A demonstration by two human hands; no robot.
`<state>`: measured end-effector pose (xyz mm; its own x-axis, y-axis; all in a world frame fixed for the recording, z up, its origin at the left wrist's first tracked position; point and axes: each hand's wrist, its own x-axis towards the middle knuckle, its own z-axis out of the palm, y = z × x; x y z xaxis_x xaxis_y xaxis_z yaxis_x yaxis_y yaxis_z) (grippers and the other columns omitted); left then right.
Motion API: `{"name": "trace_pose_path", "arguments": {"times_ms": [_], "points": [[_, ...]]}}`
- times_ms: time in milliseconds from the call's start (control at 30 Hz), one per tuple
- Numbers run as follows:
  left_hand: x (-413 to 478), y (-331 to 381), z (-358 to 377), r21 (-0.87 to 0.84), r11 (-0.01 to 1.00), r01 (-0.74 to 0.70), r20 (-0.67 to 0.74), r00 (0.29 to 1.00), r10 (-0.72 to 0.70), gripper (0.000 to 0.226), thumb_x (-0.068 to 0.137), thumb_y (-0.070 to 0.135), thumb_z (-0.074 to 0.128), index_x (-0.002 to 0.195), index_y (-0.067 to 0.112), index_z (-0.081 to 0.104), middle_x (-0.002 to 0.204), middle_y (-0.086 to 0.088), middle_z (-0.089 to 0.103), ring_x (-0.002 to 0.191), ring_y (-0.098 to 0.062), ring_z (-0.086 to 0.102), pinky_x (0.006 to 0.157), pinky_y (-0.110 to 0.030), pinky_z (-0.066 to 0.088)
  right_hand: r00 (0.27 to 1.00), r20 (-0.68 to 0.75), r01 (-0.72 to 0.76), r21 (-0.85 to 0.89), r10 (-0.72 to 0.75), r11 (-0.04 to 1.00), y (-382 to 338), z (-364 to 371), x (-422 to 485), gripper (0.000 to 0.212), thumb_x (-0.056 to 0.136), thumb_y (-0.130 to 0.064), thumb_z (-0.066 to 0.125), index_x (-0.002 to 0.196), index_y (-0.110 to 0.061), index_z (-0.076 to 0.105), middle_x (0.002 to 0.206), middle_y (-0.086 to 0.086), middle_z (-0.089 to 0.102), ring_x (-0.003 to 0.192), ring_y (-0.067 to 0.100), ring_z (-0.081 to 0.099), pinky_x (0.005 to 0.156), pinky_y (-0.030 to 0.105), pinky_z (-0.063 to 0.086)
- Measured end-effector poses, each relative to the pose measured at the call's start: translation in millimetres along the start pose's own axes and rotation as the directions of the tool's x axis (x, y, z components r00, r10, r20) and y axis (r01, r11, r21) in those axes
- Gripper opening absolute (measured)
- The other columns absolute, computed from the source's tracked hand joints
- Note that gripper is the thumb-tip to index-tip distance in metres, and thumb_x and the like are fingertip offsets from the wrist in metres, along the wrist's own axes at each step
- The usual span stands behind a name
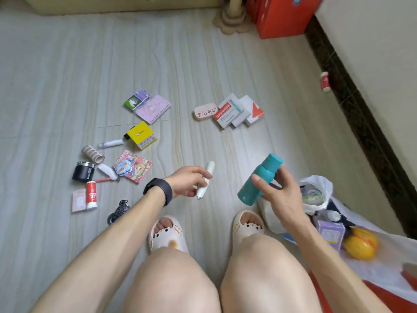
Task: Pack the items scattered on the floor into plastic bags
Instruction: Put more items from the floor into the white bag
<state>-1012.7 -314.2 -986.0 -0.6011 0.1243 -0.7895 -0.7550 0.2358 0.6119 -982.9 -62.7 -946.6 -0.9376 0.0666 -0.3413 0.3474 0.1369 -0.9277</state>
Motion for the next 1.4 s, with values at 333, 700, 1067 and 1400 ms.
{"name": "trace_pose_path", "arguments": {"times_ms": [333,700,1067,1400], "points": [[-72.4,136.9,83.1,0.262,0.912,-0.315,0.093,0.949,0.301,0.042,0.090,-0.004,0.058,0.122,0.024,0.052,0.095,-0.011,0.060,0.067,-0.024,0.063,0.065,-0.033,0.055,0.839,-0.540,0.142,0.114,-0.059,0.983,-5.4,-156.5,-93.5,0.040,0.075,-0.049,0.081,0.104,-0.030,0.063,0.106,-0.007,0.071,0.102,0.013,0.069,0.082,0.041,0.058],[-74.3,141.5,163.7,0.471,0.783,-0.406,0.109,0.908,0.405,0.046,0.088,0.001,0.055,0.129,0.023,0.048,0.110,-0.021,0.063,0.097,-0.034,0.064,0.085,-0.052,0.056,0.903,-0.429,-0.204,-0.362,0.032,0.910,81.1,-146.8,-60.4,0.044,0.076,-0.044,0.079,0.106,-0.028,0.050,0.096,-0.008,0.066,0.086,0.016,0.064,0.077,0.037,0.053],[-70.4,132.3,166.7,0.568,0.654,-0.500,0.198,0.854,0.481,0.046,0.089,0.006,0.057,0.126,0.031,0.048,0.110,0.002,0.061,0.086,-0.019,0.062,0.074,-0.037,0.054,0.924,-0.361,-0.286,-0.437,0.125,0.853,89.9,-143.8,-51.5,0.036,0.092,-0.028,0.056,0.127,-0.026,0.059,0.119,0.000,0.067,0.105,0.017,0.063,0.090,0.032,0.050],[-62.5,124.2,224.3,0.770,-0.188,-0.609,0.581,0.549,0.601,0.065,0.086,0.003,0.053,0.143,0.029,0.032,0.125,0.000,0.055,0.106,-0.027,0.049,0.092,-0.037,0.041,0.976,-0.178,-0.041,0.404,0.122,0.914,0.0,-167.2,-55.1,0.035,0.097,-0.034,0.061,0.119,-0.006,0.059,0.092,0.006,0.075,0.071,0.025,0.067,0.071,0.033,0.058]]}}
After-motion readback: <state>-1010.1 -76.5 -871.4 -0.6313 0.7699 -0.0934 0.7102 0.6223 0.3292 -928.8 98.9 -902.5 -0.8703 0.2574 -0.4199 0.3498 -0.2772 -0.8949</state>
